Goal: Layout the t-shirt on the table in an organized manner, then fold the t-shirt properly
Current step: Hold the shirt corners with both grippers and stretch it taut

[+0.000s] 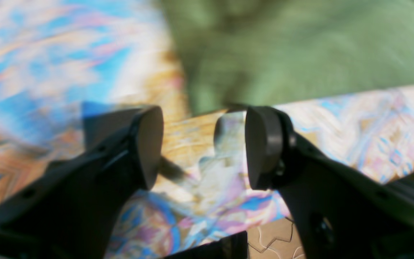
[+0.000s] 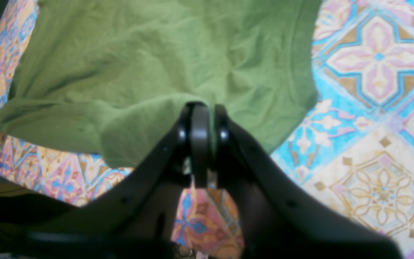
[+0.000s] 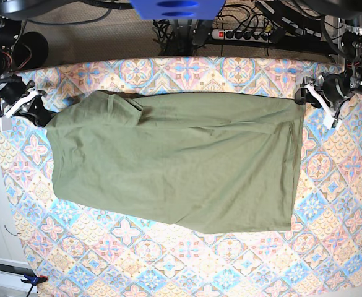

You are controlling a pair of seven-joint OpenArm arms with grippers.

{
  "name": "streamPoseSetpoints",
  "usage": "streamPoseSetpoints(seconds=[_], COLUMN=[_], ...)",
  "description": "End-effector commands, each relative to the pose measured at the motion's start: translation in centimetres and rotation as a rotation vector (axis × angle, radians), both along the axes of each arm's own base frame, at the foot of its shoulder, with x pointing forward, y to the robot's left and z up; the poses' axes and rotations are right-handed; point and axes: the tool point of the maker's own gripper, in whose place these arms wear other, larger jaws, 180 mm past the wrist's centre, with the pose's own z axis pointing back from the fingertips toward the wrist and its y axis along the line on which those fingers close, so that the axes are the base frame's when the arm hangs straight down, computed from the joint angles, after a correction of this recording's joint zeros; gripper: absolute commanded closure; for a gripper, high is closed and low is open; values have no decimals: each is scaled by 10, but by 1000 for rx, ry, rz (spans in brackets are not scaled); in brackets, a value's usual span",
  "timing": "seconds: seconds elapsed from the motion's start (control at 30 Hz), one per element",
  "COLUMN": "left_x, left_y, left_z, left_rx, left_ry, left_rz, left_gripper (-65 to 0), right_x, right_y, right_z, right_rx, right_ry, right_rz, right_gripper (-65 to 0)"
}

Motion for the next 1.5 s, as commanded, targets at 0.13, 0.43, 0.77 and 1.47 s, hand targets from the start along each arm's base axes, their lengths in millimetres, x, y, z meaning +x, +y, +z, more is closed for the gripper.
streamPoseSetpoints(seconds=[0.13, 0.43, 0.77, 1.47], left_x=[39, 96, 108, 108], left_y=[9, -9, -41, -68], left_z=[52, 57, 12, -3], left_rx=[-155, -359, -385, -330], left_ry=[-182, -274, -145, -95], left_rz=[110, 242, 268, 174], left_gripper=[-346, -346, -346, 0], right_x=[6, 6, 7, 23], right_y=[4, 4, 4, 6], right_z=[11, 11, 11, 24], right_rx=[29, 31, 31, 36], right_ry=[-61, -60, -61, -116], right_rz=[-12, -14, -14, -12], right_gripper=[-11, -11, -11, -11])
